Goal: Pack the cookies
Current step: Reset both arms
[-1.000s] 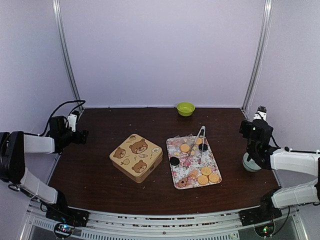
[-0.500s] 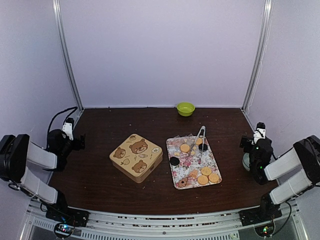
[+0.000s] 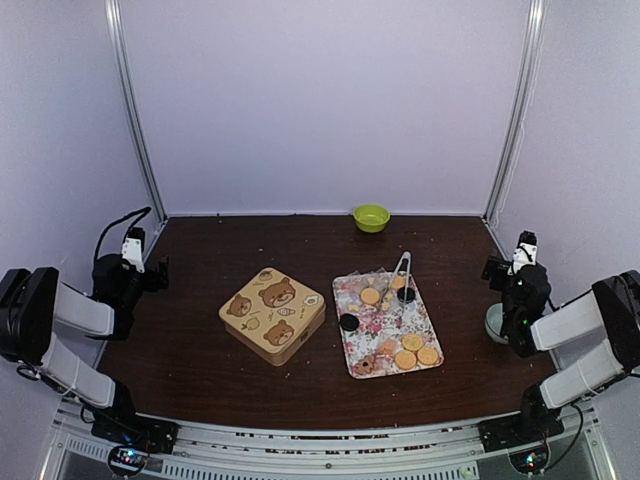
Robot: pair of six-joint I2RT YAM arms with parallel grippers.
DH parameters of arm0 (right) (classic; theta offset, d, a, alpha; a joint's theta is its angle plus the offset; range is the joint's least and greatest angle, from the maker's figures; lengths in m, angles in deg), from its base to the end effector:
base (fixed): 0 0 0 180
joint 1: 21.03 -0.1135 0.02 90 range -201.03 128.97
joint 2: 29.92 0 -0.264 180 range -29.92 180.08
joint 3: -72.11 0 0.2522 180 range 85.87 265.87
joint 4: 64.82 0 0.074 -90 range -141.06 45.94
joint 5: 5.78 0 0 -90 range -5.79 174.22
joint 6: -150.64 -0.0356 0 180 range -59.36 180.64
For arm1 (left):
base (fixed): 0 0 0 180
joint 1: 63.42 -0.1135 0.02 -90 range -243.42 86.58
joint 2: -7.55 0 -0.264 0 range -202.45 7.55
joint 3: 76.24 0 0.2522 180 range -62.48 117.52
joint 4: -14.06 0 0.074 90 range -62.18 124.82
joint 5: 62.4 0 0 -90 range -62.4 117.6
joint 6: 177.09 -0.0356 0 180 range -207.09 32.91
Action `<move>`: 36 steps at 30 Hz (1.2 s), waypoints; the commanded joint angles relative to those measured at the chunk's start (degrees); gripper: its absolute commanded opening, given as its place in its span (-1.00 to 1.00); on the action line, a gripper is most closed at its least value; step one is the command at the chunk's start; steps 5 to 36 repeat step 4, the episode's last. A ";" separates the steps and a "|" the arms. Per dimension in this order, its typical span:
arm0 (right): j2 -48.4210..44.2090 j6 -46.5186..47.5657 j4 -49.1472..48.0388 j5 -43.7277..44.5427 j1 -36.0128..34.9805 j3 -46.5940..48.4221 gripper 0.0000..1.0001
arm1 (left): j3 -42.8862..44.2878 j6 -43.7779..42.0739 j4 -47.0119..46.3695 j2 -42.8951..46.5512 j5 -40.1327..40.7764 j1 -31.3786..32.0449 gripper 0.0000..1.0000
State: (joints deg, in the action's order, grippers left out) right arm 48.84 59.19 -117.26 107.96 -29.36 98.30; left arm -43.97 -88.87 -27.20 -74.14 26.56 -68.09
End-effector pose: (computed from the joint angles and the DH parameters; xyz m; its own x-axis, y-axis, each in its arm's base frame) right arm 0.2281 0.0189 0.1719 0.0045 0.0241 -0.9997 0.2657 0.9637 0.0244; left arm 0.2536 0.0201 0.1676 -0.1434 0.0194 -0.9895 -0.0591 0.9979 0.0282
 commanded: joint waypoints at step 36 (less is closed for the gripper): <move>-0.59 -0.30 0.17 -0.72 0.34 0.24 1.00 | 0.83 -0.24 -2.35 0.01 -0.61 0.23 0.96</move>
